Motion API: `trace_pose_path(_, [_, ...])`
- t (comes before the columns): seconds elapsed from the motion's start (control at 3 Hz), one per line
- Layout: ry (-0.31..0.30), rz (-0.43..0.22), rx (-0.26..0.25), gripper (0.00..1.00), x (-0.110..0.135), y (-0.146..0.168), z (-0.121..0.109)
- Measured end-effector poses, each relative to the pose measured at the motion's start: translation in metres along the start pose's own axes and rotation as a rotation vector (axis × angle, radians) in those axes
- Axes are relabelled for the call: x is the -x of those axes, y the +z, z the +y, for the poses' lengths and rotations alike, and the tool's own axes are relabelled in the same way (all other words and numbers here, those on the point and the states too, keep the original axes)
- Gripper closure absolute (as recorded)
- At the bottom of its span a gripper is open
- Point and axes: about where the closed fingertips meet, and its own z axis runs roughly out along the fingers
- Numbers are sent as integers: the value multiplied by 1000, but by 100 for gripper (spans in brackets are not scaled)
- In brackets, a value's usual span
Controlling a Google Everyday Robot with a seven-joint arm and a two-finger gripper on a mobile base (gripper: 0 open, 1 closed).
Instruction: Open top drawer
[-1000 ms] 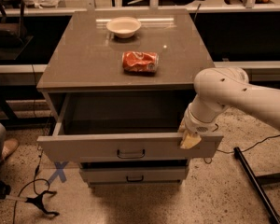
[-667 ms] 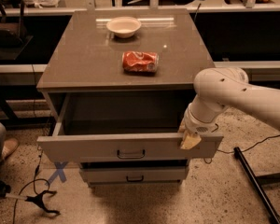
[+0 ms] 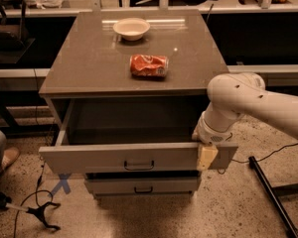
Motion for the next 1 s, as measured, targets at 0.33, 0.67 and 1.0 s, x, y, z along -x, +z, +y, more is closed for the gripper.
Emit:
trace_pose_path(0.33, [0,5,10,0,-1,1,2])
trace_pose_path(0.67, [19,35,47,0,-8,1,19])
trace_pose_path(1.0, [51,56,54,18,-18,-7,38])
